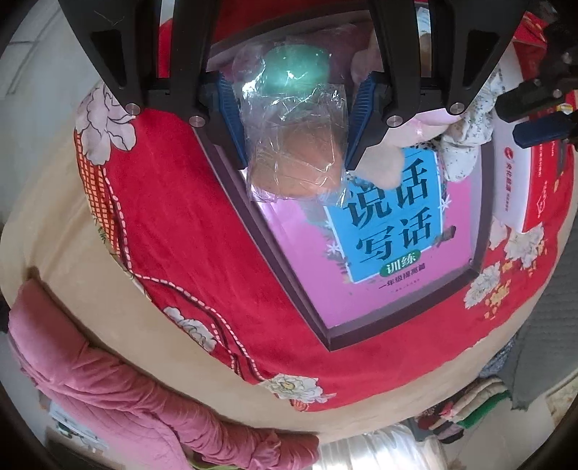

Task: Organize soft objects
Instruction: 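Lower the scrunchie and bagged item into the book box and open both tools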

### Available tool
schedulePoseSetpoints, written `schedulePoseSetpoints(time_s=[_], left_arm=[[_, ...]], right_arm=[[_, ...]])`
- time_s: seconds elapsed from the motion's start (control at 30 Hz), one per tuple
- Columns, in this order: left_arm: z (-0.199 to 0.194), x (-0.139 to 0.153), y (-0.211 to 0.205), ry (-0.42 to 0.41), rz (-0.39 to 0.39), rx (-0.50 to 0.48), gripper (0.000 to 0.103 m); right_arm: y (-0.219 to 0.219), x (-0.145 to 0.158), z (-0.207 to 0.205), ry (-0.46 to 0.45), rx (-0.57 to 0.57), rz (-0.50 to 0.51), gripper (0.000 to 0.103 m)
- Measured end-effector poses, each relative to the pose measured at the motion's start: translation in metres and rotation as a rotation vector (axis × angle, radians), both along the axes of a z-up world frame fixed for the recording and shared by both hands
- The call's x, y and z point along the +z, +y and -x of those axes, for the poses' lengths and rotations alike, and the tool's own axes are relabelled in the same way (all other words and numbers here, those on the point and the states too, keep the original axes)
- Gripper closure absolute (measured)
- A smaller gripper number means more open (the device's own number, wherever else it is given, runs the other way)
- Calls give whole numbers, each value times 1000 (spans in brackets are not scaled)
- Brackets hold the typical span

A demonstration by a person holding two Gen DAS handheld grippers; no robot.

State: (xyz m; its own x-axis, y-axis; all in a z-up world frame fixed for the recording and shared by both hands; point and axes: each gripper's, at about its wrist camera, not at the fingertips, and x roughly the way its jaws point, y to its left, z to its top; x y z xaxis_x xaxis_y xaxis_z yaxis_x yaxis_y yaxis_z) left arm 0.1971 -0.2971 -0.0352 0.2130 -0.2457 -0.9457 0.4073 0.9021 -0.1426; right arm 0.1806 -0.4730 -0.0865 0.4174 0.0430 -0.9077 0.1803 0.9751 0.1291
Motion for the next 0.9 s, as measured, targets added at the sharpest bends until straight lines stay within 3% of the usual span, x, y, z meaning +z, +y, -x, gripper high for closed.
schedulePoseSetpoints(time_s=[0.23, 0.37, 0.77, 0.9], left_arm=[[2, 6, 3, -13, 18, 1, 69], [5, 11, 2, -30, 21, -5, 61], [9, 21, 6, -52, 30, 0, 60], [11, 24, 7, -58, 31, 1, 60]], right_arm=[[-1, 0, 1, 11, -6, 9, 45], [-2, 3, 4, 7, -8, 0, 44], [-1, 26, 12, -30, -12, 5, 43], [-3, 35, 18, -46, -20, 10, 32]])
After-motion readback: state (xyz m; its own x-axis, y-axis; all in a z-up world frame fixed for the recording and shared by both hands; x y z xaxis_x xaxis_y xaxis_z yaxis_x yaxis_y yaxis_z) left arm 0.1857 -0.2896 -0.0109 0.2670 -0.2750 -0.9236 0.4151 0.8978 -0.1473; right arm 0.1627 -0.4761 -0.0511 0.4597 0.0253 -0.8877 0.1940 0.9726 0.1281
